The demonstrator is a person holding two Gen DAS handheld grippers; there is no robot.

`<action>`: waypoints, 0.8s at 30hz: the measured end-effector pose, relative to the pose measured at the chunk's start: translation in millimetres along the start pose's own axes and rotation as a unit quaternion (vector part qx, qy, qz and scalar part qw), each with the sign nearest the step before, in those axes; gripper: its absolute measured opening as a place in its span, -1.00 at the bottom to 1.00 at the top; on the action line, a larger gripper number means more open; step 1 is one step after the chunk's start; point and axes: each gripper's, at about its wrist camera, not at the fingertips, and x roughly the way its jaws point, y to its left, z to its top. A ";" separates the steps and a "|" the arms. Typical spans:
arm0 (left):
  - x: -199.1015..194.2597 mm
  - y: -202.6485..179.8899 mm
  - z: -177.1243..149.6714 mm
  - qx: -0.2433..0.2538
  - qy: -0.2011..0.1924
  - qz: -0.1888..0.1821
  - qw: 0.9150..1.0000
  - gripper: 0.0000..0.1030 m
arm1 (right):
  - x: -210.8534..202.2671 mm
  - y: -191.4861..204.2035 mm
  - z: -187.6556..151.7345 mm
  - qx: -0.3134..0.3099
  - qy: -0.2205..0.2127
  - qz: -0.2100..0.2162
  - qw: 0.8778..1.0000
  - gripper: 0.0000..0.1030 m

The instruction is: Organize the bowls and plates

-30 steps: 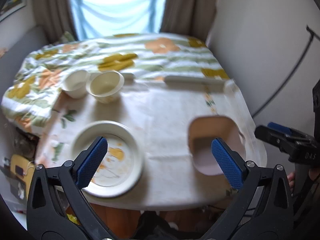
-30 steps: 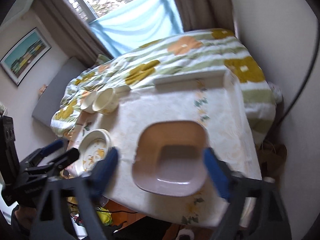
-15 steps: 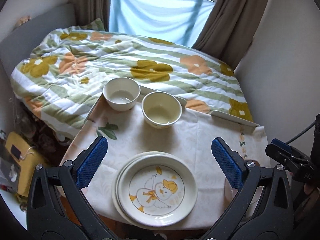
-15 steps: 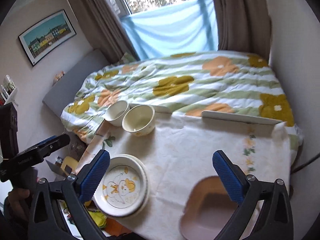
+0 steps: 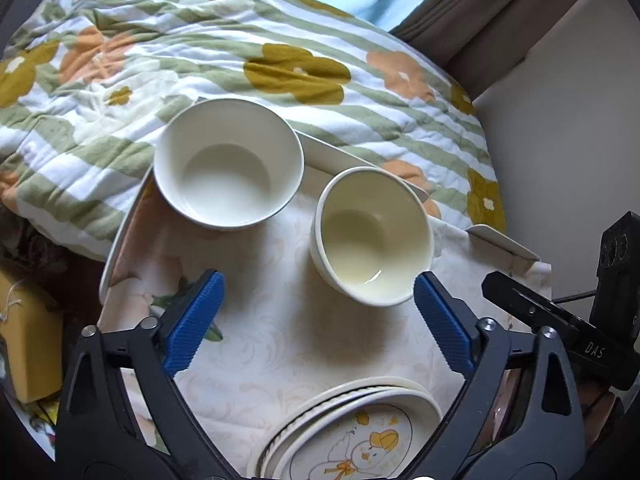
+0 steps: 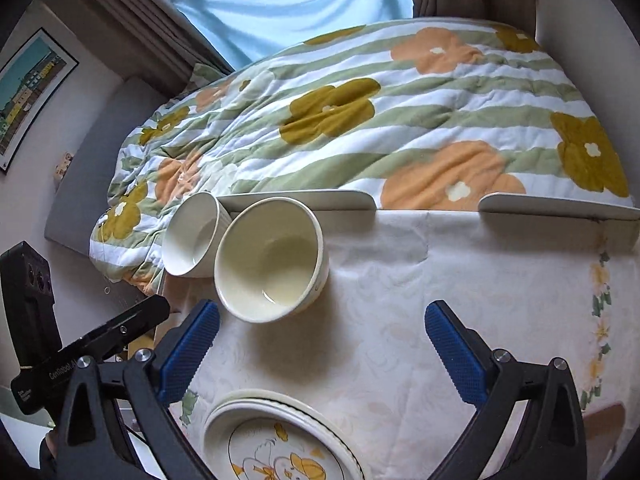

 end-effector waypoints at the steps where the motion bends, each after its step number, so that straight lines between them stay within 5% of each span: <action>1: 8.5 0.2 2.5 0.002 0.008 -0.004 1.000 0.52 | 9.3 -1.1 1.6 0.006 0.004 0.001 1.000 0.87; 8: 55.5 2.7 13.2 0.022 0.041 0.000 0.999 -0.06 | 51.3 -2.1 8.2 0.017 0.034 0.000 0.999 0.11; 15: 68.4 -1.3 17.1 0.043 0.047 -0.004 0.998 -0.64 | 66.9 -3.4 9.6 0.019 0.043 0.010 0.999 -0.38; 19: 68.8 -7.6 17.5 0.059 0.043 0.010 0.997 -0.67 | 69.3 -0.7 10.9 0.017 0.039 0.017 0.999 -0.65; 24: 68.7 -9.0 18.0 0.059 0.041 0.011 0.997 -0.67 | 68.9 -1.0 10.6 0.014 0.036 0.018 0.999 -0.65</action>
